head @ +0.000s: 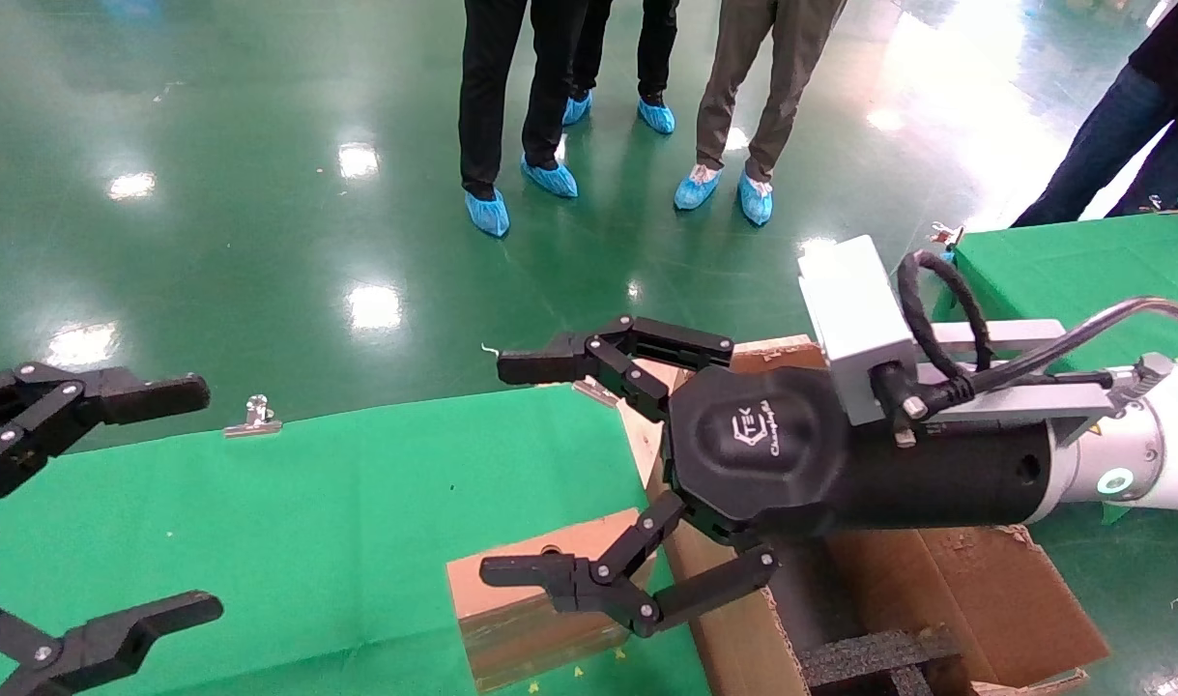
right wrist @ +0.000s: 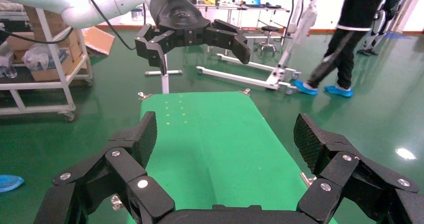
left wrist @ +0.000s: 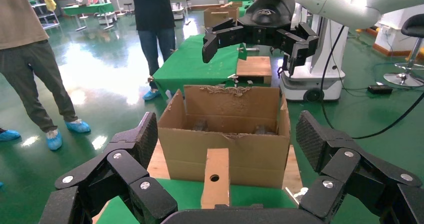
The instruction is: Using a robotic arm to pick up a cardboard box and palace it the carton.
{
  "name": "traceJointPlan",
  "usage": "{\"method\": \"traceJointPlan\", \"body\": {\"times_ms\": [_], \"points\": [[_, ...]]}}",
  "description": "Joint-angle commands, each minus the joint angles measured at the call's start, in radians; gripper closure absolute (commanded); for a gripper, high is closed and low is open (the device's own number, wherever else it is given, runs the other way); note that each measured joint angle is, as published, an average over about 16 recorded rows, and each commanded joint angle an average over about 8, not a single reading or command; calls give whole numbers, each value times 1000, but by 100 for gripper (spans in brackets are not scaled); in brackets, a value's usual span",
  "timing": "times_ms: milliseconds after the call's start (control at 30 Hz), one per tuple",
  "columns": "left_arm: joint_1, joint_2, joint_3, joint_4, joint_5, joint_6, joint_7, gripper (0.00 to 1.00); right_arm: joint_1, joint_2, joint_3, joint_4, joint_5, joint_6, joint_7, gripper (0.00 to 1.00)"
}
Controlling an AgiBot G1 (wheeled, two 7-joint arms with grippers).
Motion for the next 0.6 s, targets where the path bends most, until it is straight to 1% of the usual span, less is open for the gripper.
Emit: {"method": "traceJointPlan", "body": {"times_ms": [33, 533, 567, 600], "points": [[0, 0, 0, 0, 0, 0, 0, 0, 0, 0, 0, 0, 0, 0, 0, 0], [0, 0, 0, 0, 0, 0, 0, 0, 0, 0, 0, 0, 0, 0, 0, 0], [0, 0, 0, 0, 0, 0, 0, 1, 0, 0, 0, 0, 0, 0, 0, 0], [0, 0, 0, 0, 0, 0, 0, 8, 0, 0, 0, 0, 0, 0, 0, 0]]}}
